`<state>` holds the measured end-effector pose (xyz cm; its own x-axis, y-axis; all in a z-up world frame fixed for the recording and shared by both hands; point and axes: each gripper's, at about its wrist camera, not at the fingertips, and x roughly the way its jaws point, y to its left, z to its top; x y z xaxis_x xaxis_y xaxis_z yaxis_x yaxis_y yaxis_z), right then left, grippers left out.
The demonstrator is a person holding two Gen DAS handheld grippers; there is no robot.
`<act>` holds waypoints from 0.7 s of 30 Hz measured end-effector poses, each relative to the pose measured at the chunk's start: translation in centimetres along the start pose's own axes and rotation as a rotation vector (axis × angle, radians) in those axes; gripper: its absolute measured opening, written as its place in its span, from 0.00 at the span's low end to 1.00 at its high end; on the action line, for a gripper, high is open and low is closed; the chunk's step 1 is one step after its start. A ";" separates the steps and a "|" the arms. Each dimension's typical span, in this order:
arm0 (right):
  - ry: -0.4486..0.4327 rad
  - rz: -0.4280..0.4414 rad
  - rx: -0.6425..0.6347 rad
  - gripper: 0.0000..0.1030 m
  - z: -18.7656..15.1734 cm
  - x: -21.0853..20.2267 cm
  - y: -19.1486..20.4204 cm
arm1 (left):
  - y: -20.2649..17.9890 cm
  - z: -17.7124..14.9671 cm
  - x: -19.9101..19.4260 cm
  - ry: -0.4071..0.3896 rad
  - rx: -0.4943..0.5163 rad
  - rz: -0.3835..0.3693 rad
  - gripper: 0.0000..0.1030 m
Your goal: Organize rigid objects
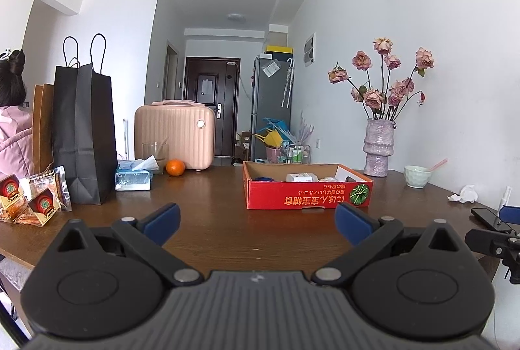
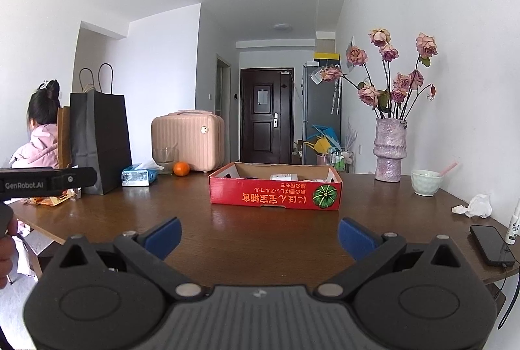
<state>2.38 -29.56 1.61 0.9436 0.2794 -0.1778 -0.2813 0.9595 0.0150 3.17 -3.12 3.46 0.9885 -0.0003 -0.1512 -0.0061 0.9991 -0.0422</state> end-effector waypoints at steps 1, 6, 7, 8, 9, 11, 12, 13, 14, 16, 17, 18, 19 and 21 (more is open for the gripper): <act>0.001 0.000 0.002 1.00 0.0 0.0 0.0 | 0.0 0.0 0.0 -0.001 0.001 -0.001 1.00; 0.002 -0.013 0.009 1.00 0.0 0.0 -0.2 | 0.0 0.0 0.0 0.001 0.006 -0.006 1.00; 0.004 -0.013 0.013 1.00 0.1 0.0 -0.3 | -0.1 0.0 0.0 0.000 0.008 -0.008 1.00; 0.005 -0.012 0.017 1.00 0.1 0.0 -0.4 | -0.1 0.0 0.0 0.000 0.009 -0.010 1.00; 0.006 -0.011 0.021 1.00 0.0 0.0 -0.4 | -0.1 0.0 0.0 0.000 0.011 -0.012 1.00; 0.006 -0.013 0.025 1.00 0.0 0.0 -0.5 | -0.1 0.0 0.0 0.000 0.014 -0.019 1.00; 0.005 -0.015 0.026 1.00 0.0 -0.1 -0.5 | -0.1 0.0 0.0 0.000 0.018 -0.022 1.00; 0.005 -0.016 0.027 1.00 0.0 -0.1 -0.5 | -0.2 0.0 0.0 0.000 0.022 -0.024 1.00; 0.003 -0.018 0.026 1.00 0.0 -0.1 -0.6 | -0.2 0.0 0.0 0.000 0.026 -0.027 1.00; 0.001 -0.022 0.024 1.00 0.0 -0.1 -0.6 | -0.3 0.0 -0.1 -0.001 0.033 -0.031 1.00; 0.002 -0.020 0.020 1.00 0.0 -0.1 -0.5 | -0.4 -0.1 -0.1 -0.002 0.035 -0.034 1.00; 0.001 -0.018 0.017 1.00 0.0 -0.1 -0.4 | -0.4 -0.1 -0.1 -0.003 0.037 -0.036 1.00; 0.000 -0.018 0.017 1.00 0.0 -0.2 -0.3 | -0.4 -0.1 -0.2 -0.004 0.039 -0.038 1.00; -0.003 -0.015 0.016 1.00 0.1 -0.2 -0.3 | -0.5 -0.1 -0.2 -0.005 0.044 -0.041 1.00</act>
<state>2.29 -29.89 1.70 0.9480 0.2653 -0.1755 -0.2646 0.9639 0.0279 3.01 -3.59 3.41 0.9885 -0.0417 -0.1453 0.0413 0.9991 -0.0051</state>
